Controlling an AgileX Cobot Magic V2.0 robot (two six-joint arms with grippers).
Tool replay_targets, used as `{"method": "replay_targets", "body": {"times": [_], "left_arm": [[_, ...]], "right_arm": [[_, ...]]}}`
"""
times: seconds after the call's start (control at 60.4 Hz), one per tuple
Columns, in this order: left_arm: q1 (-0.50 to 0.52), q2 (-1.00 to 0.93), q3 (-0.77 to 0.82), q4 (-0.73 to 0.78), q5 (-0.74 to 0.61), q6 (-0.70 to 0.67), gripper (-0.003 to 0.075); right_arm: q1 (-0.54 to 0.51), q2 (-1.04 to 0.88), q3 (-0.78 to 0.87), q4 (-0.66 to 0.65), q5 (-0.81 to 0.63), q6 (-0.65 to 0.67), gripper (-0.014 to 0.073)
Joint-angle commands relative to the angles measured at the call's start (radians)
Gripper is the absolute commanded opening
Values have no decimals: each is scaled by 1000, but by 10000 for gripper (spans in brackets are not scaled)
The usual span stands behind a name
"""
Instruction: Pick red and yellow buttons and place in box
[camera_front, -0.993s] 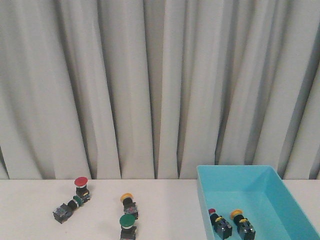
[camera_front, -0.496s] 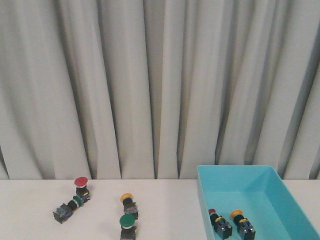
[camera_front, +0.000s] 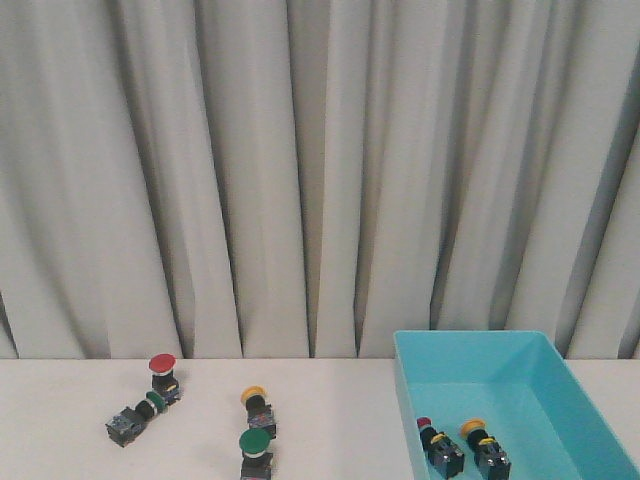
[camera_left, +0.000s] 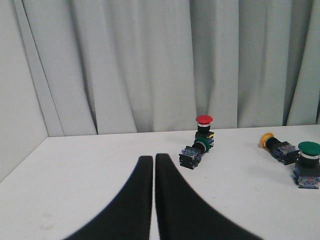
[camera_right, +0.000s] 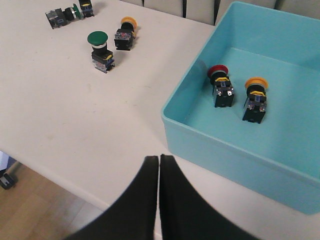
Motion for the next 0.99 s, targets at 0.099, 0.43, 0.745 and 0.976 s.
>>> {"method": "replay_targets", "body": {"times": [0.099,0.43,0.745,0.976], "left_arm": [[-2,-13,4,-2,-70,-10,-6],[-2,-13,4,-2,-70,-10,-6],[-2,-13,4,-2,-70,-10,-6],[-2,-13,4,-2,-69,-10,-6]], "right_arm": [[-3,-14,-12,24,-46,-10,-7],[-3,-390,355,-23,-413,185,-7],[-3,-658,546,-491,-474,755,-7],[-5,-712,546,-708,-494,960,-7]]}}
